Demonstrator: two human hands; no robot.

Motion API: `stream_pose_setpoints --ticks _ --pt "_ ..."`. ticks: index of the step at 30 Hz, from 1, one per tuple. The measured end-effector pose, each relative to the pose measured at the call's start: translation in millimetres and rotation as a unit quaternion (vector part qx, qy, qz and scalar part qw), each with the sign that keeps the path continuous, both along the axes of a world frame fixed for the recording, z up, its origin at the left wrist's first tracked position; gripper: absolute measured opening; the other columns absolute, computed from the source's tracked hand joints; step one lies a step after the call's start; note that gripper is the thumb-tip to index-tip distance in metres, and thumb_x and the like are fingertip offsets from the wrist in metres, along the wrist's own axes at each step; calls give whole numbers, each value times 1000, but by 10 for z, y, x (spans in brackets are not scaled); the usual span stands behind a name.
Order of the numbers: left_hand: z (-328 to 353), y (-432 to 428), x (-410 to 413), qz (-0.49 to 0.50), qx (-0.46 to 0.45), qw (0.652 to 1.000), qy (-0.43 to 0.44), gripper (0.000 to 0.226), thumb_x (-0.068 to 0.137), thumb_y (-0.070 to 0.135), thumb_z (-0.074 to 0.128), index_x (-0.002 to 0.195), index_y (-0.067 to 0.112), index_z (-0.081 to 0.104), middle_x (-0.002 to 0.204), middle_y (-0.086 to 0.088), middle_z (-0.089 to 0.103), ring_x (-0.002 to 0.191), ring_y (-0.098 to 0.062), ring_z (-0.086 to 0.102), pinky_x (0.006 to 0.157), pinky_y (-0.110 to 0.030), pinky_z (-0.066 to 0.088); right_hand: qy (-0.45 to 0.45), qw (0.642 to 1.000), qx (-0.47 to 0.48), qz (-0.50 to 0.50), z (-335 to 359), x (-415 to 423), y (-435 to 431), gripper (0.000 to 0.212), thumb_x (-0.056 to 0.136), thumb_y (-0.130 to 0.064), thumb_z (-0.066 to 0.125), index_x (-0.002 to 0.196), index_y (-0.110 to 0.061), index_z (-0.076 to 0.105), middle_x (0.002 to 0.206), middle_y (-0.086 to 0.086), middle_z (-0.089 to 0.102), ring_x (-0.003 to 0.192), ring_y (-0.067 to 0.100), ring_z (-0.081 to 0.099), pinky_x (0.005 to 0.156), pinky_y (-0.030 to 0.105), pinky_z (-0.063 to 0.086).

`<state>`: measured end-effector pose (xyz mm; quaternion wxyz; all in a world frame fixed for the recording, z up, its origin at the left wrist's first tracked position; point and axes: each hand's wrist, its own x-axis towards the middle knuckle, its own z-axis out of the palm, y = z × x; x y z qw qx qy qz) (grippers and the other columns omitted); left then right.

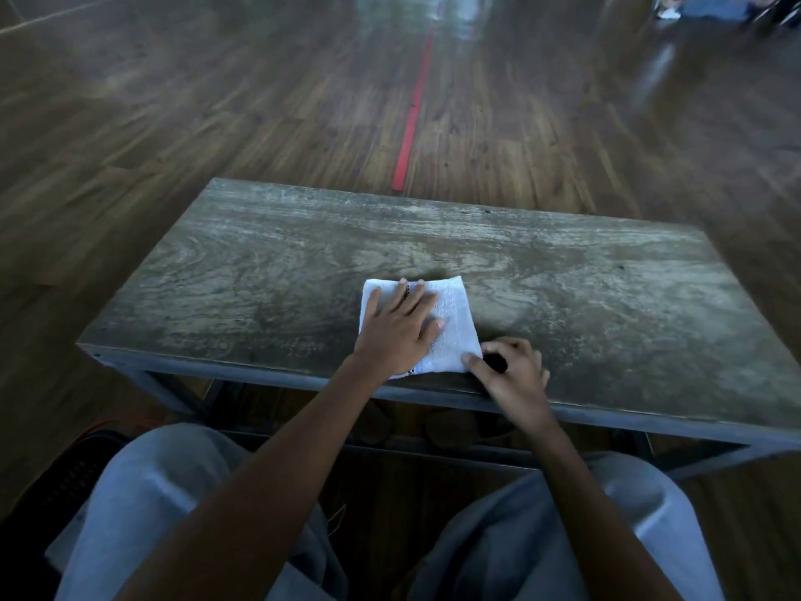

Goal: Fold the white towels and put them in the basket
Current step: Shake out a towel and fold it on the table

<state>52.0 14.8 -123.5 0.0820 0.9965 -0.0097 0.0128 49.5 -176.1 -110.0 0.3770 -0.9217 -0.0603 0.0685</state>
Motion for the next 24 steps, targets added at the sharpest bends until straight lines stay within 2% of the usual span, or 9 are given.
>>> stream_pose_setpoints --ticks 3,6,10,12,16,19,22,24 --pt "22 3 7 2 -1 1000 -2 79 83 59 -7 151 25 16 160 4 8 148 -18 2 115 -49 -2 38 999 0 20 30 44 -11 25 81 -52 64 94 -31 67 115 -12 41 117 9 28 96 27 11" --pt "19 0 12 2 -3 1000 5 61 97 55 12 151 25 13 160 4 5 148 -17 -1 115 -49 -4 72 996 -13 53 59 72 -7 36 86 -55 55 97 -24 70 117 -10 36 115 9 23 96 26 12" --pt "50 47 21 8 -18 1000 10 63 96 58 21 151 28 12 160 5 4 147 -16 -2 116 -49 -4 101 992 -19 78 80 113 -17 51 90 -53 50 86 -7 70 116 -5 35 109 9 23 81 20 10" --pt "50 68 35 9 -17 1000 16 65 95 59 20 151 28 10 160 5 3 147 -16 -4 116 -49 -5 96 992 -26 80 84 128 -20 53 90 -54 48 85 -6 69 117 -5 36 105 7 21 76 19 9" --pt "26 46 45 9 -4 1000 7 65 96 59 19 151 27 10 160 4 4 147 -17 -3 116 -49 -4 86 995 -6 54 102 124 10 50 88 -56 50 80 -11 68 118 -5 38 108 9 23 79 19 8" --pt "1 56 42 -1 6 1000 -4 64 97 57 19 152 26 9 160 3 3 147 -17 -3 115 -49 -4 49 998 -30 27 35 116 57 50 85 -58 54 69 -12 64 112 -4 38 114 16 27 90 28 16" --pt "-17 96 30 -10 -6 1000 -8 64 97 55 14 152 23 12 160 3 5 147 -16 -3 115 -46 -7 -7 996 -89 -15 -28 106 101 48 81 -62 56 64 -16 56 106 -3 42 112 21 30 87 33 15" --pt "-19 104 21 -8 -35 999 -36 58 100 45 16 150 17 22 159 0 15 147 -16 4 117 -45 -4 -33 995 -69 -59 -46 117 107 45 79 -58 61 67 -16 54 99 1 51 108 25 37 88 36 20"
